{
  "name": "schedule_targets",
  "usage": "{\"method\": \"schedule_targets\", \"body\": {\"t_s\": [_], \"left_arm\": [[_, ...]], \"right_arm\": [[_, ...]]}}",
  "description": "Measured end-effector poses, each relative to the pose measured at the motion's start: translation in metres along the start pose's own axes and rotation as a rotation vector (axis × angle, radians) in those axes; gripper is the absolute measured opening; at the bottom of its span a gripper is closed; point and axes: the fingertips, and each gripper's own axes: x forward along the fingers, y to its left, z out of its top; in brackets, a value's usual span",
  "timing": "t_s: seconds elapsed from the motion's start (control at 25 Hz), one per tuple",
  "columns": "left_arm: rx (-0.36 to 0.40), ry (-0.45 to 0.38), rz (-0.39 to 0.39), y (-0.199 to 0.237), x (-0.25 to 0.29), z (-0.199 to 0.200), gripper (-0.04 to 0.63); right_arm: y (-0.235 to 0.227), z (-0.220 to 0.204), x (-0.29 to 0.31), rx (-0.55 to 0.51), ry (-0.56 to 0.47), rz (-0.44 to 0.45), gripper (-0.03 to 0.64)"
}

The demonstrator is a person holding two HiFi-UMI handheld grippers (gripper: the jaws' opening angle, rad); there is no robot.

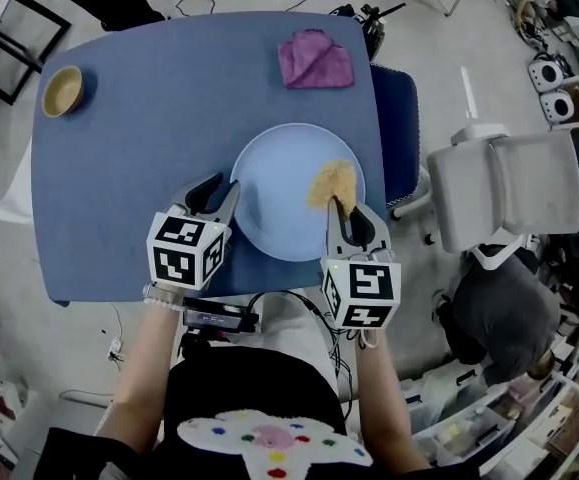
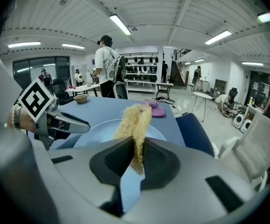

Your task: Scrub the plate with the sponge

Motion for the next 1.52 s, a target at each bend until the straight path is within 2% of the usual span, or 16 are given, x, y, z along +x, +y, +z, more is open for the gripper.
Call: {"method": "schedule_targets", "body": {"t_s": [0.24, 0.6, 1.08, 1.52], "left_arm": [[-0.035, 0.022, 0.021, 0.004, 0.012, -0.007, 0.110], [-0.024, 0.022, 0.038, 0.003, 0.020, -0.006, 0.065], [-0.055, 0.009, 0.035, 0.003, 0.021, -0.006, 0.058], [-0.073, 0.005, 0.028, 0.005, 0.021, -0.005, 0.057]], "right_arm": [[-0.008, -0.009, 0.018, -0.014, 0.046, 0.007, 0.043], [-0.027, -0.021, 0.043, -0.076, 0.156, -0.040, 0.043], [-0.034, -0.040, 0.073, -0.158, 0.312, -0.066, 0.043], [-0.033, -0.039, 0.090, -0.238, 0.358, -0.054, 0.041]]}}
